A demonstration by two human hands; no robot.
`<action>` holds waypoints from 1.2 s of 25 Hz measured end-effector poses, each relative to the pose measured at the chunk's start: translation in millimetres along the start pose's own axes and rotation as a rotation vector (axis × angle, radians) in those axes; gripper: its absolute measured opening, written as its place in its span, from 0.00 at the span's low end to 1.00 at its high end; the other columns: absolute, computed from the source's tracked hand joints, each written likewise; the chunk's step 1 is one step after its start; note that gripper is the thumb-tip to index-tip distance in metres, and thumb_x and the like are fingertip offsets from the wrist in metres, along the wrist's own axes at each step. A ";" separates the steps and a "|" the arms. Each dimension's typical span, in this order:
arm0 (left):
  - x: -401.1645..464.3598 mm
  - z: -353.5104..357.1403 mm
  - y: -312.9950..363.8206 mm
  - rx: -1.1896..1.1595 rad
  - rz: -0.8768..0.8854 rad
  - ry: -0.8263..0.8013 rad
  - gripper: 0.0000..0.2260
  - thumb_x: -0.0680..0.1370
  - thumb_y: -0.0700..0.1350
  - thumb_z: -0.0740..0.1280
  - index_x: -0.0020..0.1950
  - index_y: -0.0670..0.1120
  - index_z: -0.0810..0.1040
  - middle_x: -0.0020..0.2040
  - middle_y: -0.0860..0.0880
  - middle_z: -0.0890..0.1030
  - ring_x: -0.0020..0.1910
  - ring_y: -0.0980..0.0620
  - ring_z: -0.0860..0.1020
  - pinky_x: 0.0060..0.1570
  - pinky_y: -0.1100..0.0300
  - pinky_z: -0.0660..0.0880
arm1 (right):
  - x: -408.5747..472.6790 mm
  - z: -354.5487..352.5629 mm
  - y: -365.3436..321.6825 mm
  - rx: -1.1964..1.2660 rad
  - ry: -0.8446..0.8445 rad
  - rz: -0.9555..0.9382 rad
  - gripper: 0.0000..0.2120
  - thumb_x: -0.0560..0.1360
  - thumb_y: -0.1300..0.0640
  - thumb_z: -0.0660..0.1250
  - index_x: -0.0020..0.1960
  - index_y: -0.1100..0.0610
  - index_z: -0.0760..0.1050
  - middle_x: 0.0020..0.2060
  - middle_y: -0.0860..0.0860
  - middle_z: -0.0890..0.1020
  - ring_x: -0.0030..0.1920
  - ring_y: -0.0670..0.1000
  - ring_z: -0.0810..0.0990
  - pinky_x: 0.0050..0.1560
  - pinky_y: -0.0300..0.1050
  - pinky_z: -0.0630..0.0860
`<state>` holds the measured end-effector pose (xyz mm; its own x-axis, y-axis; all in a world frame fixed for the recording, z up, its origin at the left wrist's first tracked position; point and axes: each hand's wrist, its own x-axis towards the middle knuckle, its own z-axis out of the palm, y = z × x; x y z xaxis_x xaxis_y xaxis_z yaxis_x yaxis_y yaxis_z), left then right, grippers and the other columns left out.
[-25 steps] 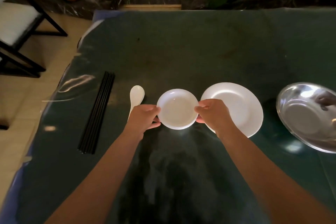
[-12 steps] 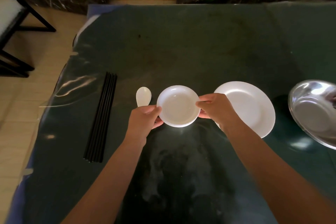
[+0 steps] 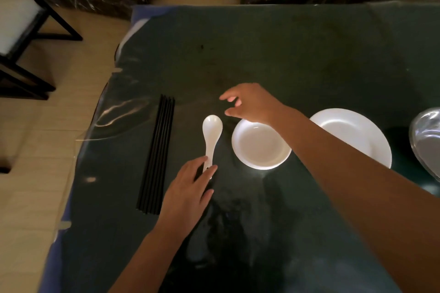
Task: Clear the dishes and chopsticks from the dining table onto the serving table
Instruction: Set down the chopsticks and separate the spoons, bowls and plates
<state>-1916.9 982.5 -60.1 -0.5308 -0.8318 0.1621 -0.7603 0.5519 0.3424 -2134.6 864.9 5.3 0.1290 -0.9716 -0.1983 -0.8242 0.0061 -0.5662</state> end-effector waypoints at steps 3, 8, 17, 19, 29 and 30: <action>0.3 6.5 -7.7 -0.021 0.033 0.009 0.19 0.66 0.39 0.76 0.56 0.43 0.80 0.58 0.44 0.79 0.55 0.47 0.80 0.48 0.57 0.79 | 25.4 16.1 -10.8 -0.120 -0.182 -0.042 0.17 0.72 0.59 0.68 0.60 0.54 0.76 0.55 0.53 0.81 0.51 0.50 0.79 0.50 0.39 0.71; 5.3 9.8 -14.8 -0.118 0.034 0.012 0.15 0.68 0.37 0.74 0.53 0.42 0.80 0.56 0.45 0.80 0.47 0.51 0.81 0.39 0.60 0.81 | 30.9 30.5 -15.8 -0.131 -0.183 -0.053 0.14 0.70 0.67 0.63 0.51 0.58 0.81 0.46 0.53 0.84 0.35 0.46 0.76 0.43 0.41 0.74; 18.5 3.4 -22.0 -0.083 -0.026 0.065 0.12 0.67 0.37 0.75 0.49 0.42 0.81 0.52 0.45 0.81 0.45 0.49 0.81 0.30 0.61 0.79 | 44.5 38.9 -22.1 0.004 -0.124 0.030 0.13 0.72 0.66 0.62 0.51 0.57 0.81 0.43 0.52 0.83 0.37 0.52 0.84 0.44 0.44 0.81; 17.7 1.3 -19.2 -0.053 -0.022 0.106 0.15 0.67 0.38 0.75 0.53 0.42 0.80 0.55 0.43 0.80 0.52 0.47 0.80 0.38 0.58 0.81 | 47.1 36.8 -19.5 -0.008 -0.167 0.039 0.11 0.72 0.64 0.64 0.50 0.56 0.81 0.43 0.52 0.84 0.37 0.51 0.83 0.41 0.41 0.79; -55.2 -31.8 -49.3 0.082 -0.532 -0.080 0.38 0.66 0.55 0.73 0.72 0.47 0.62 0.67 0.40 0.71 0.64 0.40 0.72 0.59 0.46 0.72 | 89.2 56.8 -57.8 -0.530 -0.087 -0.409 0.28 0.73 0.61 0.66 0.71 0.48 0.63 0.68 0.52 0.70 0.67 0.55 0.68 0.56 0.53 0.75; -57.5 -31.7 -50.4 0.073 -0.552 -0.113 0.38 0.67 0.55 0.72 0.73 0.47 0.61 0.67 0.41 0.71 0.64 0.41 0.71 0.59 0.47 0.72 | 94.6 62.5 -65.3 -0.613 -0.135 -0.479 0.29 0.73 0.63 0.65 0.72 0.48 0.62 0.70 0.51 0.68 0.69 0.55 0.65 0.55 0.53 0.75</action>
<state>-1836.1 1000.6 -57.3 -0.0805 -0.9890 -0.1240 -0.9582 0.0426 0.2830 -2034.1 787.3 -26.5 0.5802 -0.7982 -0.1619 -0.8140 -0.5754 -0.0799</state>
